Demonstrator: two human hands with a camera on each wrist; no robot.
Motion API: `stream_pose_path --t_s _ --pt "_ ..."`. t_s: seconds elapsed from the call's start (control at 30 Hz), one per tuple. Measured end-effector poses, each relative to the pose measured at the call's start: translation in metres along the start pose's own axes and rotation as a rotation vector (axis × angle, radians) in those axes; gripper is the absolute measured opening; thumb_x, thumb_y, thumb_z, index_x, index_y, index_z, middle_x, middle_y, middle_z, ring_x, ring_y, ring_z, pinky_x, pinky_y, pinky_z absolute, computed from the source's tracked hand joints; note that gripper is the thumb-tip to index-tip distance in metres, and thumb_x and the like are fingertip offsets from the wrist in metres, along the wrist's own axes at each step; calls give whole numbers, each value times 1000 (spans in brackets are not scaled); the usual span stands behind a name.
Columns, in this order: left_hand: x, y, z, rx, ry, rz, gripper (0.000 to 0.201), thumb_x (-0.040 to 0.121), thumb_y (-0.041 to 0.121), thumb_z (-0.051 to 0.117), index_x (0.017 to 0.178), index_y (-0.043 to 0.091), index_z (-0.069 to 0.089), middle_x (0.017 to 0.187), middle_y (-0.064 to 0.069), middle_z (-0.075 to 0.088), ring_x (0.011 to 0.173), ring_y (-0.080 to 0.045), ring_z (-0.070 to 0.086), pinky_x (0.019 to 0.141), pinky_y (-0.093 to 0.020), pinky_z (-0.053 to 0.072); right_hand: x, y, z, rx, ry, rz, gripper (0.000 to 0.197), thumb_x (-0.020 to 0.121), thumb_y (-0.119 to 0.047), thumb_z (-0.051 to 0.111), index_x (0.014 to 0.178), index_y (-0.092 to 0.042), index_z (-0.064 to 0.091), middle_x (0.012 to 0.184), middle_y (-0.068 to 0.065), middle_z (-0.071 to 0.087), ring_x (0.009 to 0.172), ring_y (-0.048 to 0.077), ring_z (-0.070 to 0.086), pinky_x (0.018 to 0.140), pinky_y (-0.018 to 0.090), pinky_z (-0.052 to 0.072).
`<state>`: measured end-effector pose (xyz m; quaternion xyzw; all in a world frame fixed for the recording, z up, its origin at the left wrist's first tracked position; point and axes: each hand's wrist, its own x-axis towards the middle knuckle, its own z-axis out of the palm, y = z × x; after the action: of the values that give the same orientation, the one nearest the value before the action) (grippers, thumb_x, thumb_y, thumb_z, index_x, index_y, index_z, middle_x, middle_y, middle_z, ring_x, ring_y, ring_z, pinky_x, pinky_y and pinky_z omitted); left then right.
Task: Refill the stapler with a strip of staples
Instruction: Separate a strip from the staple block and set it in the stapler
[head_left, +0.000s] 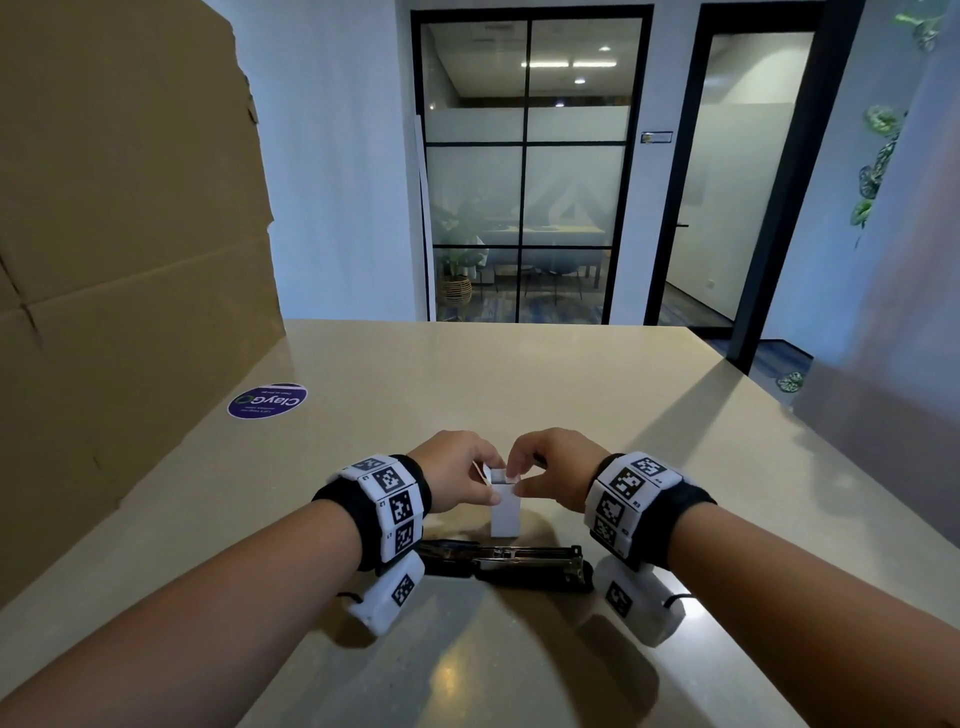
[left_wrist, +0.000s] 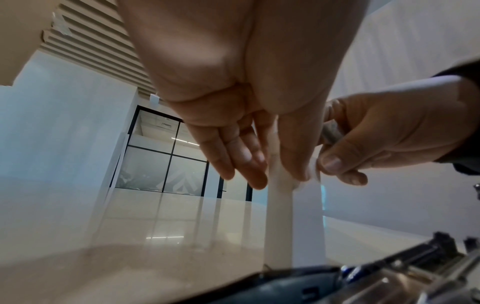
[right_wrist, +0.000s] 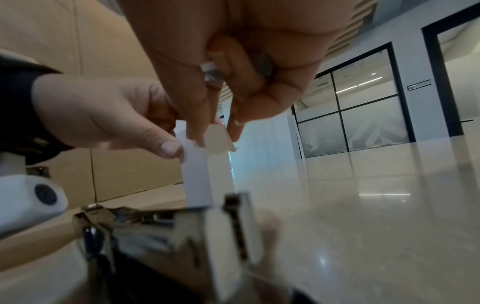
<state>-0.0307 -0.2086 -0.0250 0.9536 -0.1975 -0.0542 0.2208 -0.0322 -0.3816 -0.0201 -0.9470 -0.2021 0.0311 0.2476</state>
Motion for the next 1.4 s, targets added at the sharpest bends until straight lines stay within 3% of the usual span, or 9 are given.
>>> stream_pose_path --t_s 0.17,0.33,0.43,0.63,0.9,1.07,1.17,1.27,1.4 --pt "0 -7 1 -170 66 0 43 74 24 79 104 24 50 95 5 59 75 -10 59 74 -28 51 0 0 4 -75 15 -21 16 80 -23 71 96 -19 70 67 -20 44 62 -7 40 57 12 30" --pt "-3 -10 0 -218 110 34 26 73 20 80 82 21 56 76 8 60 69 -10 56 71 -30 50 -1 0 1 -76 33 -27 16 78 -22 73 93 -18 69 72 -16 50 79 11 50 61 19 36" --pt "-4 -7 1 -169 102 69 23 76 22 78 88 23 58 80 13 59 72 -6 58 69 -20 48 -1 -1 2 -83 35 -20 17 78 -24 72 94 -19 69 68 -20 45 80 12 49 58 13 32" --pt "-4 -9 0 -146 143 -6 30 71 30 81 80 23 53 86 7 61 79 -15 64 77 -38 56 -3 -2 -1 -82 20 -6 17 79 -24 72 96 -18 70 89 -7 56 87 11 51 68 21 37" --pt "-3 0 2 -63 65 35 19 78 28 75 93 18 68 108 0 61 96 -16 67 87 -35 54 -2 -2 -1 -66 6 -14 17 79 -23 72 96 -19 69 89 -9 57 86 9 51 76 22 37" --pt "-4 -1 8 -167 105 7 22 76 20 77 91 20 62 95 5 63 90 -20 69 81 -33 55 0 4 3 2 58 136 36 74 -37 74 100 -21 55 94 -6 59 84 15 54 73 27 46" --pt "-3 -2 8 -179 100 -5 24 75 19 78 91 20 61 93 6 64 89 -20 69 82 -35 56 3 2 6 177 -24 252 51 74 -37 75 115 -13 53 101 4 60 74 16 56 54 25 49" --pt "-1 -2 8 -153 119 8 21 74 20 79 90 17 65 97 3 64 89 -17 68 82 -33 56 6 1 5 265 -46 249 46 77 -28 74 115 -14 53 102 7 61 72 18 57 50 25 49" --pt "0 -1 9 -142 129 27 20 76 19 79 90 13 66 99 5 52 87 -15 67 82 -31 55 6 1 5 299 -24 193 22 78 -20 73 94 -17 58 89 2 63 76 19 57 52 24 49"
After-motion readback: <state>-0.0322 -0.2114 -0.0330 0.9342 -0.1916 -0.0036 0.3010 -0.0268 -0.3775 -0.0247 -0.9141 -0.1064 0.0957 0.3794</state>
